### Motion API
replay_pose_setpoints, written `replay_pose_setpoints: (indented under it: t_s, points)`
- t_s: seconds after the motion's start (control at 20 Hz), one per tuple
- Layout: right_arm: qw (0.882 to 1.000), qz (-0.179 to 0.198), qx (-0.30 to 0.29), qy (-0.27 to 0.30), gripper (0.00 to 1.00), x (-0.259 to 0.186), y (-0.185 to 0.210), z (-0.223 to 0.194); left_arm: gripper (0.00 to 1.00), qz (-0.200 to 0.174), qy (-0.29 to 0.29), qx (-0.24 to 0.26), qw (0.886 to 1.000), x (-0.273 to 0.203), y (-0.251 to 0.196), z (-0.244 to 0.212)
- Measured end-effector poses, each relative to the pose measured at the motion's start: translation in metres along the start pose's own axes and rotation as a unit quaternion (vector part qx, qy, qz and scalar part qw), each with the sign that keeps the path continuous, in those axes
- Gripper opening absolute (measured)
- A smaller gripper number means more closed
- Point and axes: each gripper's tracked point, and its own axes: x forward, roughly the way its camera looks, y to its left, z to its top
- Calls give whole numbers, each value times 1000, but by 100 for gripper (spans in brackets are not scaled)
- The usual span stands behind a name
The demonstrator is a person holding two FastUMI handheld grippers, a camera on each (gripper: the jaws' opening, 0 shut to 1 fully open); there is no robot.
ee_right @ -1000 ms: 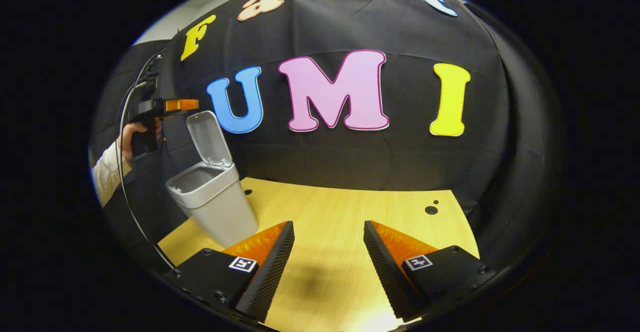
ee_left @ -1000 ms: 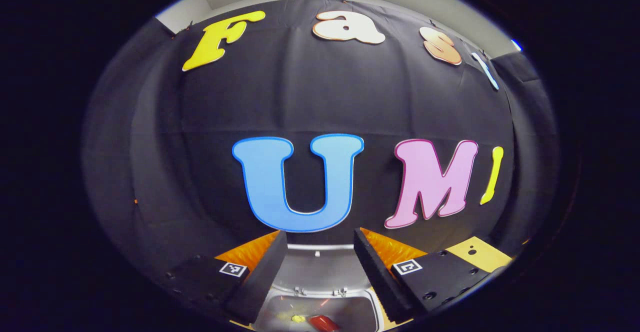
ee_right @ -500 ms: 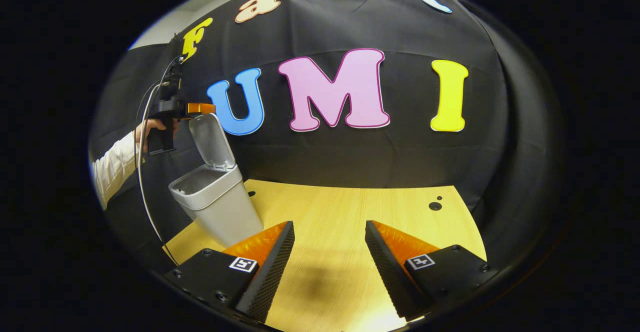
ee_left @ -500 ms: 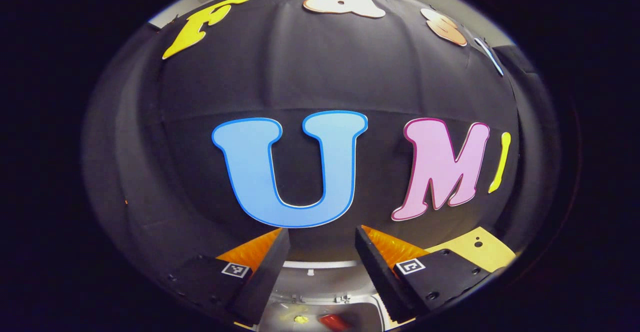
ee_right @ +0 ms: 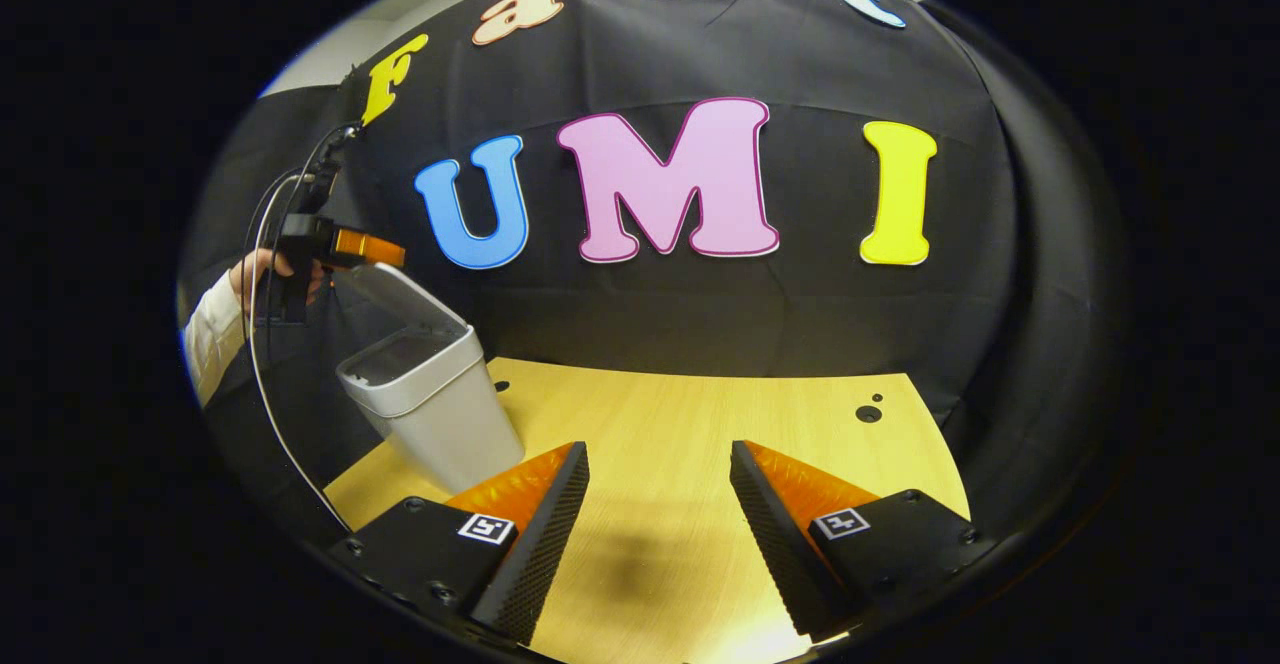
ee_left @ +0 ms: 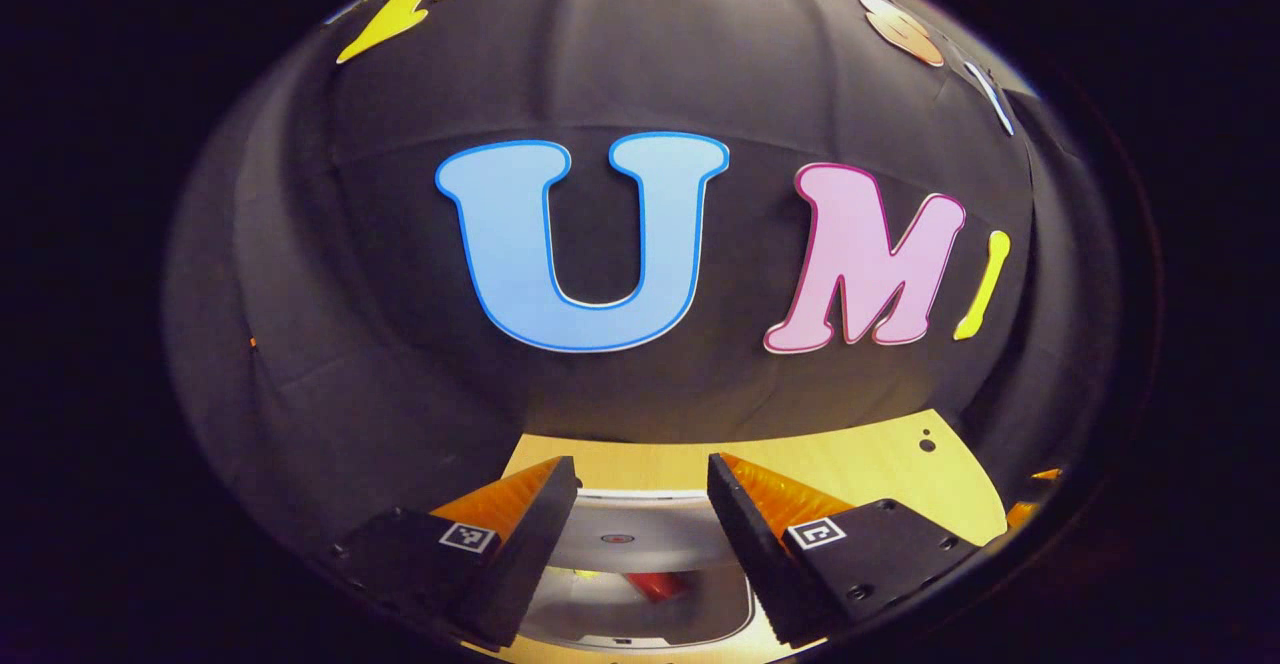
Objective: Press the lid of the desktop garbage bin to open it, pick up the crumpled paper on the desktop and throw it into the bin, then pick up the pop can on the desktop and drop it into the bin, and finally close the garbage bin lid.
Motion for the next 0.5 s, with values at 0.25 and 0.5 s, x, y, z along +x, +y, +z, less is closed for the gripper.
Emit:
replay_pose_setpoints:
  t_s: [0.25,0.5]
  points:
    - [998,40,50,4,97,1,22,2,97,-22,95,-37,995,-5,-5,-77]
    - [999,35,22,8,98,-8,19,-1,93,-27,155,-24,987,-6,-3,-114]
